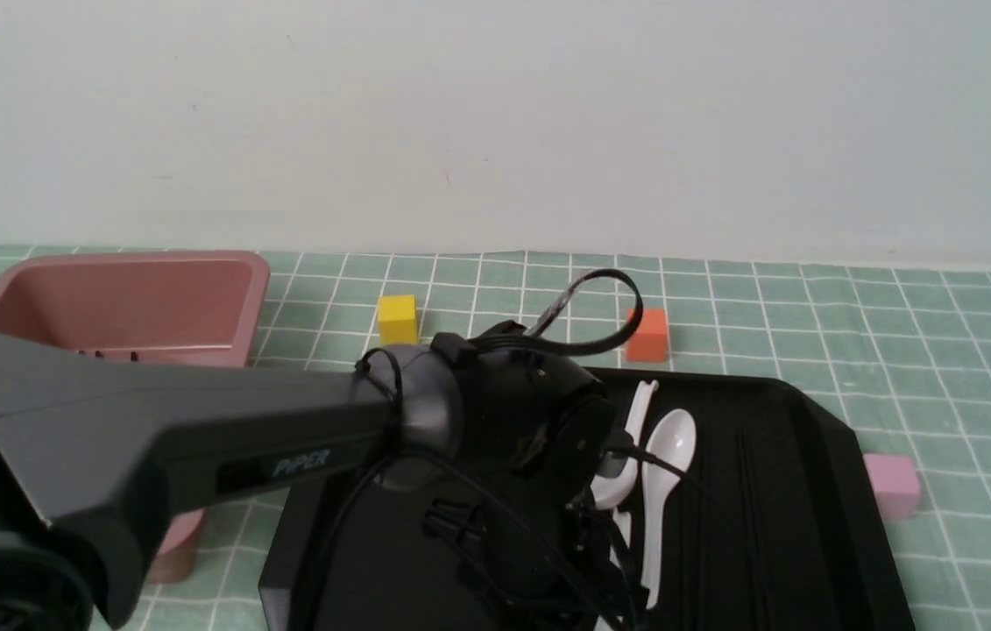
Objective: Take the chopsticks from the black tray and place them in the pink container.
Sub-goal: 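Reach over to the black tray and grasp a pair of chopsticks with the left gripper, then place the chopsticks into the pink bin with the left gripper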
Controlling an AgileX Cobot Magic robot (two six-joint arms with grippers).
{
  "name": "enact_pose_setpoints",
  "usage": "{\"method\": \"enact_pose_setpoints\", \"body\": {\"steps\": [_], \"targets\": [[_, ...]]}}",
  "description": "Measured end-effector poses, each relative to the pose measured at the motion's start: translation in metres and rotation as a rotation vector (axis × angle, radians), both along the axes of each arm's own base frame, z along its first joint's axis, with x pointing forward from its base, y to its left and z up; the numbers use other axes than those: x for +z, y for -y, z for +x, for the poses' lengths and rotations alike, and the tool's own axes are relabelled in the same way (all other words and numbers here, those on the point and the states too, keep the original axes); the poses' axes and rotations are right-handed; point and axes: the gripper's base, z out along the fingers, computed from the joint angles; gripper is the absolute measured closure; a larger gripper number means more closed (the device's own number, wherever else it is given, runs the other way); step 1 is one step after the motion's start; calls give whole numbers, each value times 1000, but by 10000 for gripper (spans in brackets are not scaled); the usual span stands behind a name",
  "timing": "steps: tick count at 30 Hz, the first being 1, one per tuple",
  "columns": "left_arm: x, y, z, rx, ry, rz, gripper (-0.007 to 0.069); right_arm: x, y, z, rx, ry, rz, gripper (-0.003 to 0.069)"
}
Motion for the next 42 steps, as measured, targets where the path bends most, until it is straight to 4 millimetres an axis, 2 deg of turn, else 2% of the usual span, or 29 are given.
{"method": "enact_pose_setpoints", "body": {"steps": [6, 12, 15, 17, 18, 19, 22, 24, 27, 28, 29, 32, 35, 38, 42], "targets": [[1, 1, -1, 20, -10, -7, 511, 0, 0, 0, 0, 0, 0, 419], [9, -2, -3, 52, -12, -4, 502, 0, 0, 0, 0, 0, 0, 419], [35, -11, -10, 52, -12, 9, 502, 0, 0, 0, 0, 0, 0, 419], [64, -18, -16, 53, 21, -20, 502, 0, 0, 0, 0, 0, 0, 419], [64, -18, -16, 53, 20, -18, 502, 0, 0, 0, 0, 0, 0, 419], [84, -23, -20, 54, 48, -46, 502, 0, 0, 0, 0, 0, 0, 419], [116, -40, -24, 79, 87, -87, 502, 0, 0, 0, 0, 0, 0, 419], [138, -58, -22, 124, 114, -112, 502, 0, 0, 0, 0, 0, 0, 419], [167, -99, -16, 235, 148, -133, 502, 0, 0, 0, 0, 0, 0, 419], [167, -99, -16, 235, 148, -133, 502, 0, 0, 0, 0, 0, 0, 419], [178, -125, -11, 311, 162, -134, 502, 0, 0, 0, 0, 0, 0, 419], [192, -167, -5, 442, 170, -121, 502, 0, 0, 0, 0, 0, 0, 419], [195, -206, 5, 557, 174, -97, 502, 0, 0, 0, 0, 0, 0, 419], [192, -233, 11, 604, 173, -72, 502, 0, 0, 0, 0, 0, -1, 419], [174, -274, 19, 671, 206, -64, 502, 0, 0, 0, 0, 0, -1, 419]]}}
